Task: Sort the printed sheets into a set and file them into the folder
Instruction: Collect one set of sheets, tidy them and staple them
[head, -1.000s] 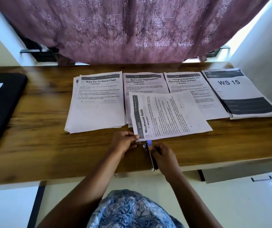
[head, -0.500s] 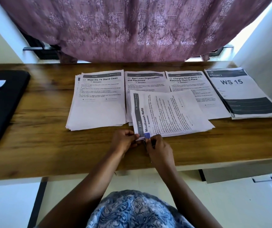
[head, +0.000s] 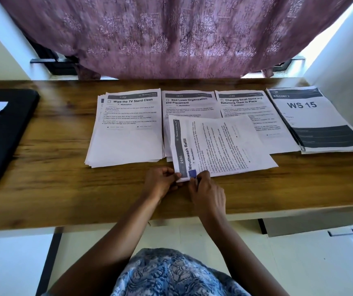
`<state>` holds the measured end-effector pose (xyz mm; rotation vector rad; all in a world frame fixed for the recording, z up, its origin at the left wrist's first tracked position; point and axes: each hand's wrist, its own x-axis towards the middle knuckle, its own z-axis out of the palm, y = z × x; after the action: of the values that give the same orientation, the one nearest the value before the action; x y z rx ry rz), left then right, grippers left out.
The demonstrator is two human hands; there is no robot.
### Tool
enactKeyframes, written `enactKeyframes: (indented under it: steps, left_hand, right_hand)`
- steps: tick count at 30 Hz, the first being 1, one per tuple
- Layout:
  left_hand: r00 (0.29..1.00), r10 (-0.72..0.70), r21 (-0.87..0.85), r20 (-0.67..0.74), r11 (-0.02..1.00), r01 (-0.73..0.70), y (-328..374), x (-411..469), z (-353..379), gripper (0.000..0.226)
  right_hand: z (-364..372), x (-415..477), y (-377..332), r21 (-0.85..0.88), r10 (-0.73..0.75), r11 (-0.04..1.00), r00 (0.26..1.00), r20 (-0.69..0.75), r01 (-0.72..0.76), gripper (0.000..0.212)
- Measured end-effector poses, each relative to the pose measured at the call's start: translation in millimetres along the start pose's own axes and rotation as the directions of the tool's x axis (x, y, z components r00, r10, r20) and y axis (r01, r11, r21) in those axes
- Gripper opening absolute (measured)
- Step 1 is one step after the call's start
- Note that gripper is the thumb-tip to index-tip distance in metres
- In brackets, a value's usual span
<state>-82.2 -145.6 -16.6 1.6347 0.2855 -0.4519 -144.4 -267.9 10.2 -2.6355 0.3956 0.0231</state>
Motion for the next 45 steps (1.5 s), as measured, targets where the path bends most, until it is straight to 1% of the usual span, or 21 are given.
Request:
enactKeyframes:
  steps: [3, 6, 10, 13, 15, 17, 20, 21, 24, 27, 32, 35, 39, 41, 43, 44, 45]
  left_hand:
    - [1.0, 0.0, 0.019, 0.014, 1.0, 0.0, 0.2, -1.1, -1.0, 0.009]
    - [0.999, -0.025, 0.006, 0.021, 1.0, 0.025, 3.0, -1.7, -0.9, 0.0]
    - [0.998, -0.065, -0.014, 0.025, 0.998, 0.065, 5.9, -0.6, -0.6, 0.005]
    - [0.996, -0.08, -0.04, 0.028, 0.996, 0.081, 8.1, -1.6, -1.0, 0.006]
    - [0.996, -0.091, -0.056, 0.021, 0.994, 0.092, 8.1, -2.3, -1.3, 0.006]
    - [0.995, -0.099, -0.07, 0.021, 0.993, 0.1, 7.5, -2.5, -2.5, 0.006]
    - [0.995, -0.092, -0.078, 0.042, 0.992, 0.095, 6.9, -2.8, -3.3, 0.003]
    - [0.995, -0.096, -0.081, 0.04, 0.992, 0.099, 8.1, -3.4, -3.1, 0.004]
    - [0.992, -0.124, -0.077, 0.013, 0.989, 0.124, 11.6, -2.8, -2.4, 0.004]
    - [0.99, -0.144, -0.066, 0.014, 0.987, 0.144, 12.0, -0.5, -1.4, 0.002]
    - [0.992, -0.129, -0.05, -0.001, 0.99, 0.129, 8.9, 2.3, 0.0, 0.004]
    - [0.99, -0.138, -0.052, 0.006, 0.989, 0.138, 9.4, 2.6, 0.1, 0.006]
    - [0.989, -0.147, -0.054, 0.001, 0.988, 0.147, 14.3, -0.8, -1.0, 0.006]
    - [0.988, -0.154, -0.065, 0.003, 0.986, 0.154, 15.8, -2.1, -1.7, 0.006]
    - [0.985, -0.173, -0.08, 0.008, 0.982, 0.173, 16.5, -1.6, -1.1, 0.005]
    - [0.983, -0.184, -0.081, 0.01, 0.979, 0.184, 16.7, -1.4, -0.8, 0.004]
    - [0.981, -0.194, -0.079, 0.01, 0.978, 0.194, 17.1, -1.3, -0.7, 0.004]
  right_hand:
    - [1.2, 2.5, -1.1, -0.052, -0.036, 0.998, 0.999, -0.039, 0.034, 0.021]
    - [3.2, 5.9, -2.1, -0.056, -0.059, 0.997, 0.997, -0.044, 0.056, 0.019]
    - [5.6, 7.1, -1.3, -0.067, -0.078, 0.995, 0.996, -0.043, 0.075, 0.019]
    - [4.6, 6.2, -2.7, -0.124, -0.089, 0.989, 0.994, -0.059, 0.082, 0.022]
    - [1.4, 5.1, -4.5, -0.161, -0.089, 0.985, 0.99, -0.113, 0.07, 0.025]
    - [-4.2, 7.4, -7.1, -0.145, -0.105, 0.987, 0.972, -0.209, 0.076, 0.029]
    - [-7.2, 24.9, -12.9, -0.098, -0.187, 0.982, 0.932, -0.311, 0.164, 0.038]
    - [-4.3, 34.8, -15.9, -0.093, -0.205, 0.978, 0.929, -0.307, 0.186, 0.042]
    - [13.3, 62.3, -23.2, -0.117, -0.23, 0.971, 0.953, -0.197, 0.21, 0.058]
    - [32.3, 78.5, -15.5, -0.149, -0.195, 0.973, 0.971, -0.136, 0.174, 0.07]
    - [42.9, 84.1, -7.4, -0.101, -0.169, 0.982, 0.978, -0.125, 0.157, 0.081]
    - [49.2, 86.8, -7.5, -0.157, -0.167, 0.976, 0.981, -0.103, 0.15, 0.084]
    - [47.9, 87.1, -10.3, -0.166, -0.138, 0.978, 0.988, -0.073, 0.124, 0.083]
    - [42.7, 87.0, -12.2, -0.157, -0.097, 0.983, 0.995, -0.014, 0.093, 0.083]
    - [32.3, 85.1, -15.6, -0.093, -0.081, 0.992, 0.995, 0.06, 0.086, 0.084]
    - [24.2, 81.5, -17.5, -0.029, -0.092, 0.995, 0.993, 0.074, 0.095, 0.085]
    - [16.7, 77.1, -17.1, 0.071, -0.102, 0.993, 0.993, 0.06, 0.098, 0.087]
